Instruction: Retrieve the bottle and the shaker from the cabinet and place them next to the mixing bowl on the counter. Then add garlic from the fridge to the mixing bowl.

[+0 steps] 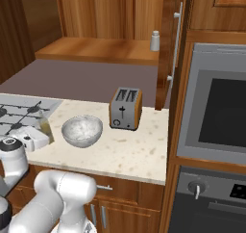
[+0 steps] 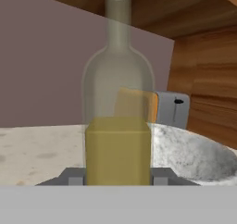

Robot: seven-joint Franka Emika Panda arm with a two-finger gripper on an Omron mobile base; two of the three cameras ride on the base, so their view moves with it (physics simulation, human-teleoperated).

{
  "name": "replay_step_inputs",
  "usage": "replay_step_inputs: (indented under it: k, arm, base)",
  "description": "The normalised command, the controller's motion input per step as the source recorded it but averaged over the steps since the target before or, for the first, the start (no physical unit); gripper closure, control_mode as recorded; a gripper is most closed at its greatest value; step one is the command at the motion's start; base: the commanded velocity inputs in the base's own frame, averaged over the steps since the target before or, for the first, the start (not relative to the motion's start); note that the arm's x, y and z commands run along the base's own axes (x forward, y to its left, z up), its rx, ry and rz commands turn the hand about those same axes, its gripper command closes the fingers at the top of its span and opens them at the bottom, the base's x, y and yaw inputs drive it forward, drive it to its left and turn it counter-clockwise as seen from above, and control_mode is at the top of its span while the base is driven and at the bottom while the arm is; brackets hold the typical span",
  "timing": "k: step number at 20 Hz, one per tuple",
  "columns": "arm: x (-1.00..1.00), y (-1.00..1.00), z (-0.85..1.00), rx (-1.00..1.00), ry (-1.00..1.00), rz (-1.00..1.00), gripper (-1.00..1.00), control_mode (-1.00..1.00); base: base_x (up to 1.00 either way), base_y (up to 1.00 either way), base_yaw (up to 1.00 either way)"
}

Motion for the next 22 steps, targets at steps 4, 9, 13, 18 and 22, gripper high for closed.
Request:
replay_step_inputs:
  k: [4, 9, 13, 18, 22]
  arm:
    - [0.15, 0.0, -0.3, 0.0, -0.06, 0.0, 1.0, -1.0]
    - [0.18, 0.0, -0.29, 0.0, -0.06, 0.0, 1.0, -1.0]
    - [0.2, 0.0, -0.28, 0.0, -0.05, 0.0, 1.0, -1.0]
    - [0.22, 0.0, -0.31, 0.0, -0.04, 0.0, 1.0, -1.0]
    - [0.25, 0.0, -0.27, 0.0, -0.04, 0.0, 1.0, -1.0]
  base:
    - [0.0, 0.0, 0.0]
    - [0.0, 0.0, 0.0]
    - [0.0, 0.0, 0.0]
    - [0.0, 0.0, 0.0]
    - [0.0, 0.0, 0.0]
